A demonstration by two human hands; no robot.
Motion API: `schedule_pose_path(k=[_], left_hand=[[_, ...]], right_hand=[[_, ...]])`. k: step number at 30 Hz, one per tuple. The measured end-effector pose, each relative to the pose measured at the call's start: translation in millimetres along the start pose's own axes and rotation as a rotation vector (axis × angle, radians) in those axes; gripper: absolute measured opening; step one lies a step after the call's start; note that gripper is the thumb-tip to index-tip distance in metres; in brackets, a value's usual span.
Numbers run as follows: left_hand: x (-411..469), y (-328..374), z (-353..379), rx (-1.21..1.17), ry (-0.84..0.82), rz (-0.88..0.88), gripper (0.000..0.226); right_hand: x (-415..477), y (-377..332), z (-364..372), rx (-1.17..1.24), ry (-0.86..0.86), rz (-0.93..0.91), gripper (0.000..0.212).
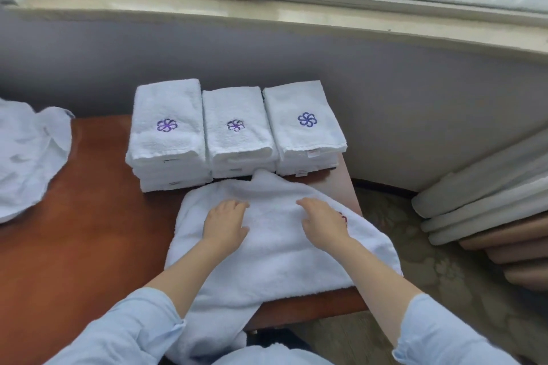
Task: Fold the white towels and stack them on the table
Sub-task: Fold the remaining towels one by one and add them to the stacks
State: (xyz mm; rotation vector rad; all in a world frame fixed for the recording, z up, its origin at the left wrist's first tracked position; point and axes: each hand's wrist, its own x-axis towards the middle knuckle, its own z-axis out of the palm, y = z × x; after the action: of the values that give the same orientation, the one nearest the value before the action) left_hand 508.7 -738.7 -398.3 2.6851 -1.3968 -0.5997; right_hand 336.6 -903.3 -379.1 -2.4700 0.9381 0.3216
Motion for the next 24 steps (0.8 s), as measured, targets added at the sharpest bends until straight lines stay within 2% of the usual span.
schedule_pose_path(k=[4, 10, 13, 17, 20, 24], left_hand=[[0, 4, 14, -0.015, -0.038, -0.056, 0.058], [4, 13, 21, 0.048, -0.042, -0.138, 0.03], [2, 12, 24, 0.071, -0.053, -0.12, 0.023], [-2, 10, 12, -0.156, -0.032, -0.107, 0.011], [-8, 11, -3, -0.276, -0.037, -0.033, 0.006], [-18, 13, -30, -0.289, -0.012, 0.019, 0.008]], right_hand=[[12, 7, 2, -0.101, -0.083, -0.041, 0.057], [31, 12, 7, -0.232, -0.141, -0.118, 0.055], [29, 13, 12, -0.269, -0.123, -0.121, 0.05], [25, 14, 14, -0.295, -0.087, -0.137, 0.04], [25, 9, 9, -0.328, -0.066, -0.195, 0.026], [16, -5, -3, -0.207, -0.101, -0.219, 0.012]])
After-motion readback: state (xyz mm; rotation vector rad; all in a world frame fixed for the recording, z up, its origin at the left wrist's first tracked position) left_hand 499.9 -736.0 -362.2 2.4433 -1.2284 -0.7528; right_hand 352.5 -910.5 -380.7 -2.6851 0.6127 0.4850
